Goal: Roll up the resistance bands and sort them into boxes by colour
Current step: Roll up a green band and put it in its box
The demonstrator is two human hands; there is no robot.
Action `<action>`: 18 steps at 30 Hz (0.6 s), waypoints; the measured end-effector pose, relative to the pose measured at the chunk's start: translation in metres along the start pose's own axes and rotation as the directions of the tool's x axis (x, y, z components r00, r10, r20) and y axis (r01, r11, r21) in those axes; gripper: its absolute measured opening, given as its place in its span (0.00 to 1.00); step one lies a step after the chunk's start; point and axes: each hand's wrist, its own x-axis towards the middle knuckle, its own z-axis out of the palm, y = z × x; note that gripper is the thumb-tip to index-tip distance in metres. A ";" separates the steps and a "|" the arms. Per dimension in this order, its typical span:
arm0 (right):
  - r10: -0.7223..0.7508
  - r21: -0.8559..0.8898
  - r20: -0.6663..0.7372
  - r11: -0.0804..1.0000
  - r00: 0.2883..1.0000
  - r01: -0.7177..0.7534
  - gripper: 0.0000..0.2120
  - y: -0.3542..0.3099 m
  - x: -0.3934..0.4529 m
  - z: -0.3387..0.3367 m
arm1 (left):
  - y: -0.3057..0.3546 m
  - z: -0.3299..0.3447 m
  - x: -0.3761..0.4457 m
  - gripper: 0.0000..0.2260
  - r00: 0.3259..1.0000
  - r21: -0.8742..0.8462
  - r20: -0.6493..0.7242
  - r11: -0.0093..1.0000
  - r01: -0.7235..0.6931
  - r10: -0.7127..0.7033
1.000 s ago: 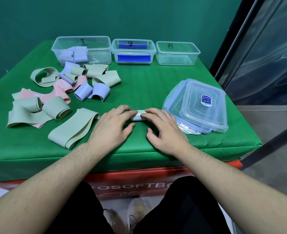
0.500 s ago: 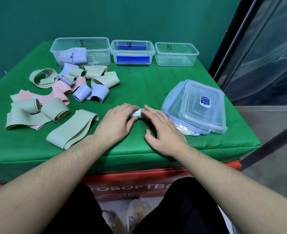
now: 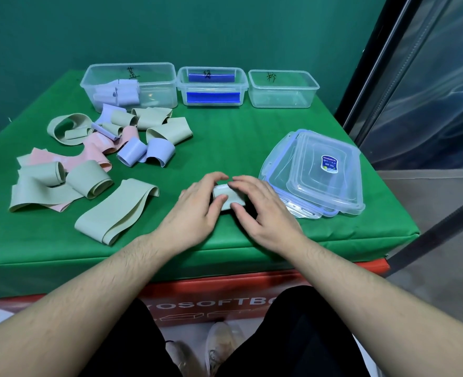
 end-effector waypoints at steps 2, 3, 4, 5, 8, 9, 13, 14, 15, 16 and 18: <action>-0.012 0.001 -0.012 1.000 1.000 0.012 0.17 0.000 0.000 0.000 | 0.002 0.001 -0.003 0.15 1.000 -0.067 -0.004 0.998 0.013 -0.013; -0.015 -0.003 -0.015 1.000 1.000 0.015 0.17 0.000 0.000 0.000 | 0.004 0.001 -0.004 0.14 1.000 -0.094 -0.004 0.995 0.013 -0.013; -0.019 -0.007 -0.020 1.000 1.000 0.019 0.17 0.000 0.000 0.000 | 0.005 0.001 -0.005 0.13 1.000 -0.118 -0.009 0.993 0.010 -0.011; -0.020 -0.010 -0.026 1.000 0.999 0.019 0.16 0.000 0.000 0.000 | 0.006 0.002 -0.006 0.12 1.000 -0.140 -0.019 0.990 0.006 -0.009; -0.009 -0.008 -0.030 1.000 1.000 0.008 0.16 0.000 -0.001 0.000 | 0.009 0.003 -0.006 0.09 0.998 -0.191 -0.038 0.981 0.042 -0.050; -0.003 0.001 -0.030 1.000 1.000 0.003 0.16 0.000 -0.001 0.001 | 0.010 0.004 -0.005 0.08 0.996 -0.210 -0.038 0.975 0.066 -0.075; 0.009 0.072 -0.061 0.997 0.998 -0.004 0.16 0.002 -0.001 0.000 | 0.017 0.007 0.000 0.05 0.989 -0.327 -0.038 0.937 0.123 -0.143; 0.007 0.089 -0.073 0.996 0.997 -0.001 0.16 0.001 -0.002 -0.001 | 0.020 0.008 0.000 0.04 0.988 -0.368 -0.025 0.921 0.131 -0.151; 0.005 0.104 -0.087 0.995 0.996 0.005 0.15 0.001 -0.002 -0.001 | 0.022 0.009 0.001 0.02 0.988 -0.406 -0.009 0.903 0.137 -0.154; 0.003 0.116 -0.102 0.993 0.995 0.009 0.15 0.001 -0.002 -0.002 | 0.025 0.010 0.001 0.01 0.988 -0.430 -0.002 0.892 0.136 -0.152; 0.013 0.134 -0.123 0.991 0.992 0.004 0.15 -0.001 -0.003 -0.002 | 0.027 0.014 0.001 0.03 0.988 -0.444 -0.016 0.887 0.129 -0.152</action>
